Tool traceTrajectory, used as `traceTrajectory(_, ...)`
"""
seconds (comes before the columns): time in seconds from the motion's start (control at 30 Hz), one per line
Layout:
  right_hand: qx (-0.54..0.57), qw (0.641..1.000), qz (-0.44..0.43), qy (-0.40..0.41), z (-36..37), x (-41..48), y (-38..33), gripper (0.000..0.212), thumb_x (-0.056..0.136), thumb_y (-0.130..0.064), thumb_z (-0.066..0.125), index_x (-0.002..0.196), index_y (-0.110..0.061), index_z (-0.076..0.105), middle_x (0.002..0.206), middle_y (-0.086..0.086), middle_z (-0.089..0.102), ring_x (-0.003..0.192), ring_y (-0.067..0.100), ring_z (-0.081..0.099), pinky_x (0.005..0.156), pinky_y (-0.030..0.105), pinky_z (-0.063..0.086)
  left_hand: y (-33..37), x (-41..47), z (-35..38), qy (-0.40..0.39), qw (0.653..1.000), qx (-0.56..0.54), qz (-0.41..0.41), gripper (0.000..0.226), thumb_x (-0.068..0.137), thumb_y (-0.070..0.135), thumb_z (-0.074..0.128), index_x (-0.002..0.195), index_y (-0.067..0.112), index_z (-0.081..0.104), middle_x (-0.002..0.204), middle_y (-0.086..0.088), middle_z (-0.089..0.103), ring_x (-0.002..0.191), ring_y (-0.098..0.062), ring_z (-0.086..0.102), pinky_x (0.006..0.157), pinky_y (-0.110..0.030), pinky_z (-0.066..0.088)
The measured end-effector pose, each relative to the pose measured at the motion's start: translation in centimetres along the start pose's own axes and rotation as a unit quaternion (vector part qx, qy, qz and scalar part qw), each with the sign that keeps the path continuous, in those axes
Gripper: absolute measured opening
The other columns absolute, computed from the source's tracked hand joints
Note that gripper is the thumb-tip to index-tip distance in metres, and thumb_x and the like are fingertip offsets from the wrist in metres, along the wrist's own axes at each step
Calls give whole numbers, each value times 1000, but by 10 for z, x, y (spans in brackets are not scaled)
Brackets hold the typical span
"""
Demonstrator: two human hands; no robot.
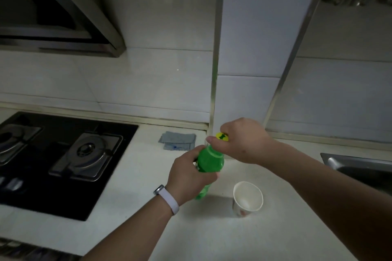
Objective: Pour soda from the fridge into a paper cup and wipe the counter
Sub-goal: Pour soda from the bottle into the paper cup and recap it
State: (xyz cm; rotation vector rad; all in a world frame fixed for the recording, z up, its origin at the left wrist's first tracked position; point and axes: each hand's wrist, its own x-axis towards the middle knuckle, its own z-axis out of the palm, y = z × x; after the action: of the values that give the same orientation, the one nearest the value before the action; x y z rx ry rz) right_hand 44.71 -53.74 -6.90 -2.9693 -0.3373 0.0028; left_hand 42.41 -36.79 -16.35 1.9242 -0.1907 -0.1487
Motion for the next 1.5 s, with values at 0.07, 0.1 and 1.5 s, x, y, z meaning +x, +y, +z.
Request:
traceTrajectory(0.07,-2,999,-32,2,-4,0,2,58,89,-68,36,64,-16,47,57,0,46,52,13,42,53,33,36,2,2,0,-11,1000,-5,10,60,61,28,88,88,73,57,92,26,71,86,1,69,81,-29,60)
traceTrajectory(0.1,-13,999,-52,2,-7,0,2,58,89,-67,37,67,-15,50,58,0,47,52,13,41,53,33,35,2,4,-2,-21,1000,-12,12,62,61,28,88,90,73,57,94,25,72,88,-1,69,82,-29,60)
traceTrajectory(1.5,4,995,31,-99,-11,-2,10,44,87,-69,48,93,-25,51,76,-3,56,68,11,52,56,28,40,-21,34,-3,-138,989,53,3,63,57,33,90,115,35,67,101,15,72,94,-4,66,86,-29,56)
